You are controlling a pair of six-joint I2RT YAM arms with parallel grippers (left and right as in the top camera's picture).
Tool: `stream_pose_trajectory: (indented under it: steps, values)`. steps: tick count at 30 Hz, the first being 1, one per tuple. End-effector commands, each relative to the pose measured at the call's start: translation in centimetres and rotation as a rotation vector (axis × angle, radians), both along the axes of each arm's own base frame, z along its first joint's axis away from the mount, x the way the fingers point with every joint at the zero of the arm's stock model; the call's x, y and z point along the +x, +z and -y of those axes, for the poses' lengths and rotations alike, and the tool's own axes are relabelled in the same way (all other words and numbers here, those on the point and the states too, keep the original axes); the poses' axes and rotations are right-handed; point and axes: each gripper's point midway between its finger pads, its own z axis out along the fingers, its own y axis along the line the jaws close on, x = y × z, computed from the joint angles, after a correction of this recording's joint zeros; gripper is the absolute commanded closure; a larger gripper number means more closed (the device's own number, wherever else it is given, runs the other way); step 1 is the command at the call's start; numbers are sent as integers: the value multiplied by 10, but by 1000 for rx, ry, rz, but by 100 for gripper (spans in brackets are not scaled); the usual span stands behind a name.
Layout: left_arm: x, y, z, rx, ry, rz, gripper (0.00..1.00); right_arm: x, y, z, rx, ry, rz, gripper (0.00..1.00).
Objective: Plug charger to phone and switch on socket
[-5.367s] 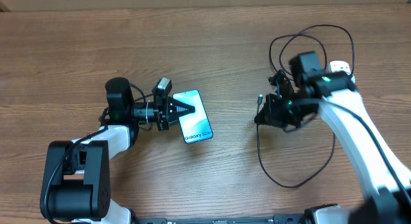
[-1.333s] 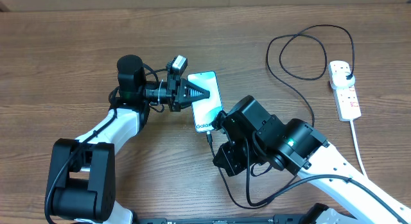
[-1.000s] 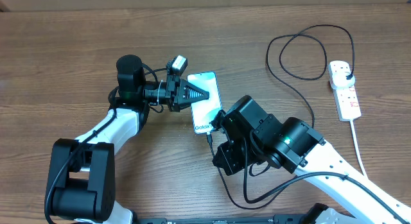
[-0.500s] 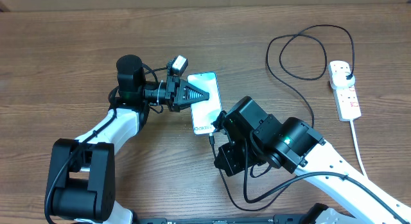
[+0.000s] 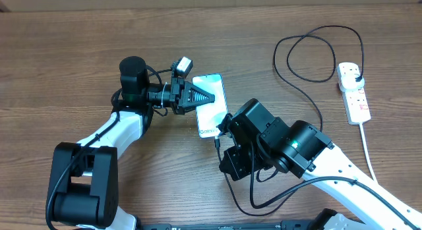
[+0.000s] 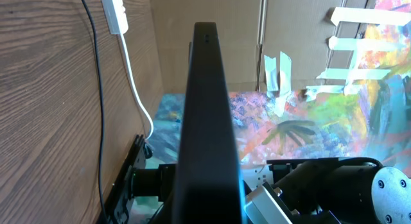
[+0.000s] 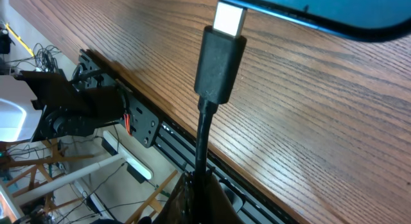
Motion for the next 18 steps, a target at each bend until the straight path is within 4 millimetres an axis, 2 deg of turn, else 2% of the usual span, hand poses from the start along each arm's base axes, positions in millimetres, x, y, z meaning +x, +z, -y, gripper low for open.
stream_pose_trajectory:
  steps: [1, 18]
  values:
    - [4, 7, 1, -5, -6, 27, 96, 2, 1, -2, 2, -3, 14, 96]
    - [6, 6, 2, 4, 10, -24, 96, 2, 1, -2, 2, -3, 15, 96]
